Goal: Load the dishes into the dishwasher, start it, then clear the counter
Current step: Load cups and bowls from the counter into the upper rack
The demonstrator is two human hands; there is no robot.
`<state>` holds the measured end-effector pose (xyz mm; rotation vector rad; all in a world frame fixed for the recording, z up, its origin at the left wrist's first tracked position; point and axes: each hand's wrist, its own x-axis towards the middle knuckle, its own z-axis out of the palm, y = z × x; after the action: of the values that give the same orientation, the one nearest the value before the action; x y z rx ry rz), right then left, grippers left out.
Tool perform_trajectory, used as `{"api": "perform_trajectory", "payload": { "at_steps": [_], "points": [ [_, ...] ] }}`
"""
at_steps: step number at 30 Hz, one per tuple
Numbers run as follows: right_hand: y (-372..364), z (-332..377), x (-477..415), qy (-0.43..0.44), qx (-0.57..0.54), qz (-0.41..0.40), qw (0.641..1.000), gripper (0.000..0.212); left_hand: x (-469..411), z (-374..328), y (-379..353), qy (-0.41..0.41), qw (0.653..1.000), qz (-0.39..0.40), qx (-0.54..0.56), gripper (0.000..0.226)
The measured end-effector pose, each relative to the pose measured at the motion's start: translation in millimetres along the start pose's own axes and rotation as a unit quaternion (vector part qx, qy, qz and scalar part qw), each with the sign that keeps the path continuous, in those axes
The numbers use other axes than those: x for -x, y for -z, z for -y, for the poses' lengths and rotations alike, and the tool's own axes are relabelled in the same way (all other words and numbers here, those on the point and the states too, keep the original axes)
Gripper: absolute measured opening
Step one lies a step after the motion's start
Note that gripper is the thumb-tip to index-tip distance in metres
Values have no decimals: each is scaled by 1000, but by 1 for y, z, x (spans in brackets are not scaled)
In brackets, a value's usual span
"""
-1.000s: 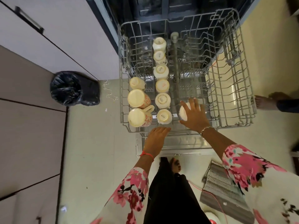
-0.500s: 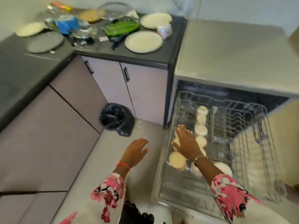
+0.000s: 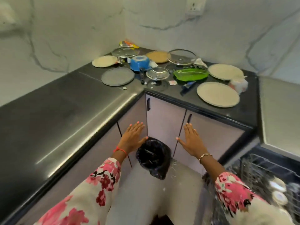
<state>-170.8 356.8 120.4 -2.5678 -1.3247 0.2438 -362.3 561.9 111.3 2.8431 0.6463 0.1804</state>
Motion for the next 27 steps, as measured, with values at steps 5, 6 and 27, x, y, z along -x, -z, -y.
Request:
{"api": "perform_trajectory", "payload": {
  "at_steps": [5, 6, 27],
  "points": [
    [14, 40, -123, 47, 17, -30, 998, 75, -74, 89, 25, 53, 997, -52, 2, 94],
    [17, 47, -151, 61, 19, -37, 997, 75, -91, 105, 30, 65, 996, -58, 6, 93],
    [27, 173, -498, 148, 9, -6, 989, 77, -312, 308, 81, 153, 987, -46, 26, 77]
  ]
}}
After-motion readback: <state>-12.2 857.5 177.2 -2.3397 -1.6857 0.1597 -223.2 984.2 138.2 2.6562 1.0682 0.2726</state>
